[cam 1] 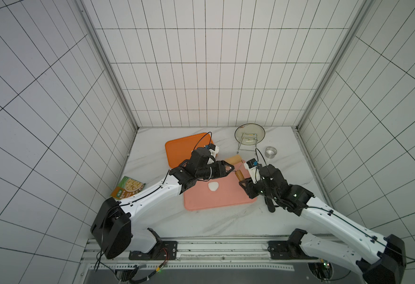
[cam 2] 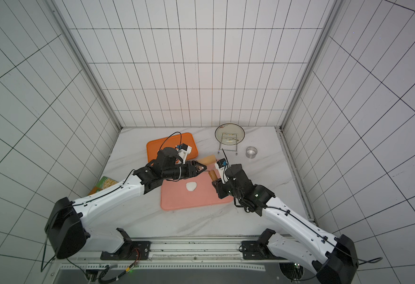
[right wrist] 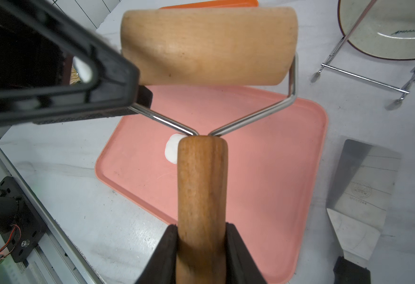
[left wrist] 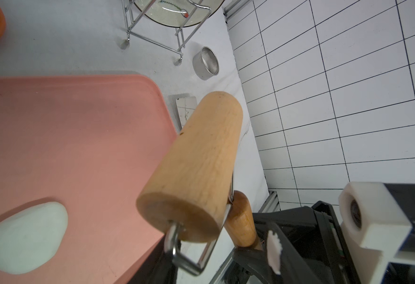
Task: Roll out the dumpling wrappers from the dough
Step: Pick up the rolling pin from the center of the board.
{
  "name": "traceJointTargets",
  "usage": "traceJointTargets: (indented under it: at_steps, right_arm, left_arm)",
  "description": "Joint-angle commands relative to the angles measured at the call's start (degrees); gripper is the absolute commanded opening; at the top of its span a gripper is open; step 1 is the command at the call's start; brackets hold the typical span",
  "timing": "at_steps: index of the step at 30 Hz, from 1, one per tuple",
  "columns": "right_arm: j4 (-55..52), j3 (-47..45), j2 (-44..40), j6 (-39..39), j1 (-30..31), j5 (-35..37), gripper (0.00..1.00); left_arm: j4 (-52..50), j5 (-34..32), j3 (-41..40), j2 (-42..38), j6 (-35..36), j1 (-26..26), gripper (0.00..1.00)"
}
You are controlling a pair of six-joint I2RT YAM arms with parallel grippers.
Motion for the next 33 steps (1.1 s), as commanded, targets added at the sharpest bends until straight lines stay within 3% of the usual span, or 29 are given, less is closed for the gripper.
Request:
traceJointTargets:
  at_steps: [1,8,16,21,28,33]
  right_arm:
    - [4.8,3.4,0.1,-1.2,1.5,2.5,0.16]
    - [5.8,3.4,-0.5,-2.7,3.9,3.6,0.16]
    - [6.4,2.1,-1.8,-3.5,4.7,4.4,0.16]
    - [5.9,1.5,-2.8,-3.6,4.7,5.2,0.19]
    - [4.9,0.4,-3.3,-0.9,4.1,7.8,0.50]
    - [4.6,0.1,-4.2,3.3,0.2,3.0,0.66]
  left_arm:
    - [2.7,1.1,1.0,1.2,-0.7,-0.3,0.50]
    - [5.0,2.9,0.5,2.1,-2.2,-0.3,0.31]
    - [7.7,5.1,-0.7,2.3,-4.1,-0.3,0.02]
    - [8.6,5.1,-1.8,1.7,-4.6,-0.3,0.00]
    - [10.4,3.7,-2.7,0.8,-5.5,0.8,0.00]
    - [13.5,3.5,-4.5,-0.4,-6.8,4.4,0.00]
